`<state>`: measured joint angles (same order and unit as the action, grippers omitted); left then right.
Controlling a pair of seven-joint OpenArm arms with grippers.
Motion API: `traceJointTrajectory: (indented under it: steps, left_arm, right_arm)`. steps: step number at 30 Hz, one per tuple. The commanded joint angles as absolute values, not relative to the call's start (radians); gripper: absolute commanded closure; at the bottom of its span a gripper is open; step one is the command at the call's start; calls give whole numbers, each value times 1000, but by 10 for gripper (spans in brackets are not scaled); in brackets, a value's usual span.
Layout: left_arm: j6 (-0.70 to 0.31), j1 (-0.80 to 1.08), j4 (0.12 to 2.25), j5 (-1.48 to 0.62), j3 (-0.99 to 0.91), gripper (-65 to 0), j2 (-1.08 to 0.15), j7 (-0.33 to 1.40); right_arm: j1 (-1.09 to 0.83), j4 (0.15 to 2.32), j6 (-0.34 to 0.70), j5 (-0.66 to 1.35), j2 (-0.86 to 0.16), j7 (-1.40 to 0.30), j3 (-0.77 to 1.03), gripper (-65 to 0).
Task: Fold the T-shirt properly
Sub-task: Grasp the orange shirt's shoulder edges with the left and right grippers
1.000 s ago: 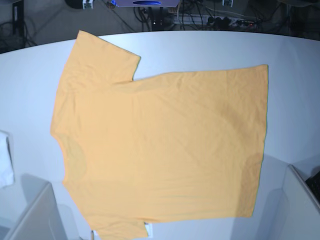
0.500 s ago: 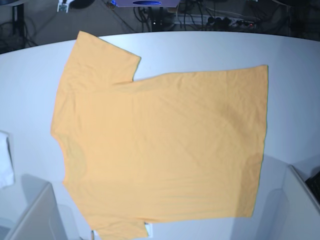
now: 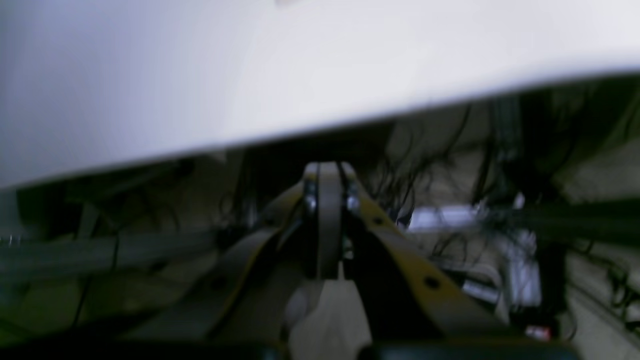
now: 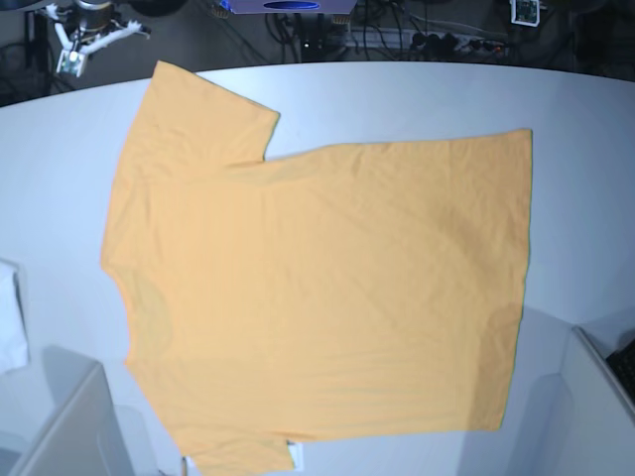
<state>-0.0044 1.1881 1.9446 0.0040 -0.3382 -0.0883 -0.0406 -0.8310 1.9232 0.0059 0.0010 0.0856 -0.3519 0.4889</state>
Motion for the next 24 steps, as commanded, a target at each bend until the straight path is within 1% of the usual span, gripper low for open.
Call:
traceJointTrajectory:
  steps: [1,6,7,10,12,13,15,16,18,19,20,22,24]
  left_arm:
    - [8,1198,1966,5,-344,0,-93,-56]
    - [8,1138,1966,-88,-355,0,-93,-48]
    - [8,1132,1966,-117,-355,0,-94,-48]
    - [8,1118,1965,-196,-363,0,-96,-48]
    - [7,1096,1965,-219,-375,0,-96,-48]
    - [7,1086,1965,-229,-378,-20,-96,-48]
    - [7,1076,1965,-237,-380,-109,-94,-48]
    - [7,1072,1965,-252,-384,-163,-94,-48]
    - [5,1052,1965,-295,-404,-245,-93,-47]
    - [5,1041,1962,-325,-414,-293,-93,-47]
    - [5,1029,1954,-355,-421,-341,-94,-41]
    - [2,990,1946,-421,-446,-426,-99,12]
    - [-39,952,1942,-481,-479,-469,-111,73]
  right_arm:
    - [-822,1948,2,2,90,-332,486,0]
    - [-719,1986,7,8,99,-352,472,0]
    - [-697,1992,25,30,99,-374,470,0]
    - [-622,1997,134,168,94,-493,510,0]
    - [-559,1995,193,249,90,-618,561,0]
    - [-532,1995,217,275,88,-677,584,0]
    - [-473,1994,286,325,88,-774,644,-149]
    - [-447,1992,326,349,90,-819,677,-216]
    - [-401,1989,394,389,90,-894,722,-312]
    - [-380,1989,423,401,90,-931,746,-344]
    - [-355,1988,440,414,90,-974,773,-359]
    - [-308,1983,463,414,90,-1044,823,-357]
    - [-271,1954,466,414,88,-1081,854,-353]
